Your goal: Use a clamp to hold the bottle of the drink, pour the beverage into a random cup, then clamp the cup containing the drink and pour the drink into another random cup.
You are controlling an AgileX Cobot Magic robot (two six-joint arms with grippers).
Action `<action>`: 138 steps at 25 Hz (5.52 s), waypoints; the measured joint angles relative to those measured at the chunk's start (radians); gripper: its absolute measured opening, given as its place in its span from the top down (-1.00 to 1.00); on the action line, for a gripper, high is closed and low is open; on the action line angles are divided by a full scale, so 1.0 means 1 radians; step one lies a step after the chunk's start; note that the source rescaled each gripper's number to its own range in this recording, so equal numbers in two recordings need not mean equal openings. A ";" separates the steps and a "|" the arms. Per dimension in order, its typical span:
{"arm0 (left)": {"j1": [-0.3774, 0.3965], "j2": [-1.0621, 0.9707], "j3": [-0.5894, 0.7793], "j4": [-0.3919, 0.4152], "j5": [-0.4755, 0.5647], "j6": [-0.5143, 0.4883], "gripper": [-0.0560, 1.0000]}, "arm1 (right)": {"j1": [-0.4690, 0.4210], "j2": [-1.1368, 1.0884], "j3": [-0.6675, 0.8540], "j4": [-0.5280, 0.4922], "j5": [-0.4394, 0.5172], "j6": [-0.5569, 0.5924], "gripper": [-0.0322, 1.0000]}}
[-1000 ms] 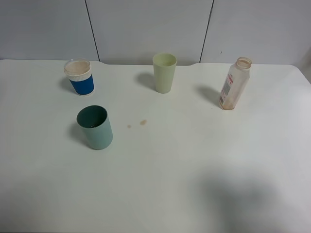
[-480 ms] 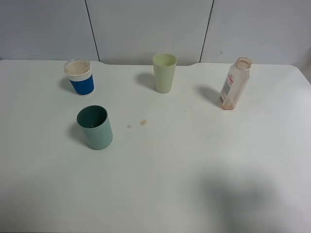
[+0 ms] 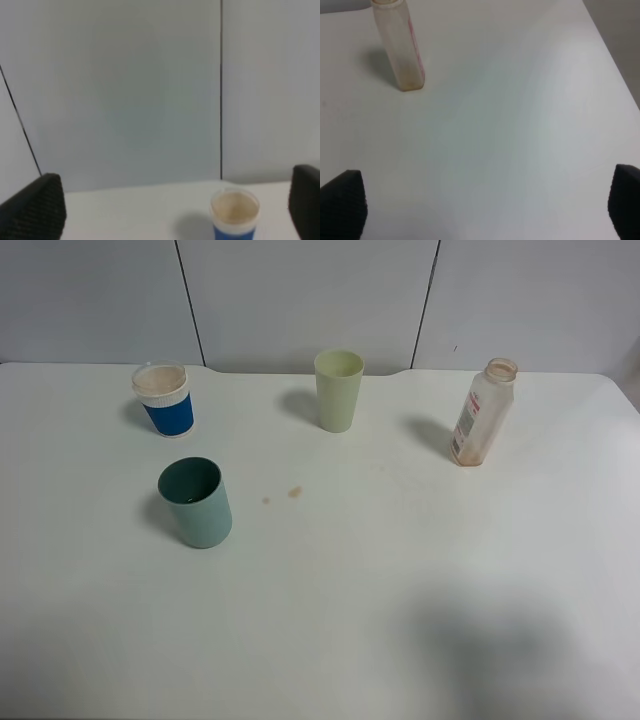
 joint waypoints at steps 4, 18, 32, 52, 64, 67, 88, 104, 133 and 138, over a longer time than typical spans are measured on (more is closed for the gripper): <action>0.000 -0.046 0.000 -0.011 0.102 0.002 -0.41 | 0.000 0.000 0.000 0.000 0.000 0.000 -1.00; 0.000 -0.251 0.001 -0.058 0.464 0.003 -0.41 | 0.000 0.000 0.000 0.000 0.000 0.000 -1.00; 0.000 -0.363 0.059 -0.072 0.637 -0.004 -0.41 | 0.000 0.000 0.000 0.000 0.000 0.000 -1.00; 0.000 -0.373 0.089 -0.078 0.729 -0.005 -0.41 | 0.000 0.000 0.000 0.000 0.000 0.000 -1.00; 0.000 -0.373 0.089 -0.078 0.729 -0.005 -0.77 | 0.000 0.000 0.000 0.000 0.000 0.000 -1.00; 0.000 -0.373 0.089 -0.078 0.729 -0.005 -0.80 | 0.000 0.000 0.000 0.000 0.000 0.000 -1.00; 0.000 -0.373 0.089 -0.078 0.729 -0.006 -0.82 | 0.000 0.000 0.000 0.000 0.000 0.000 -1.00; 0.000 -0.373 0.089 -0.078 0.729 -0.006 -0.82 | 0.000 0.000 0.000 0.000 0.000 0.000 -1.00; 0.000 -0.373 0.089 -0.078 0.730 -0.005 -0.82 | 0.000 0.000 0.000 0.000 0.000 0.000 -1.00; 0.000 -0.373 0.089 -0.078 0.730 -0.005 -0.82 | 0.000 0.000 0.000 0.000 0.000 0.000 -1.00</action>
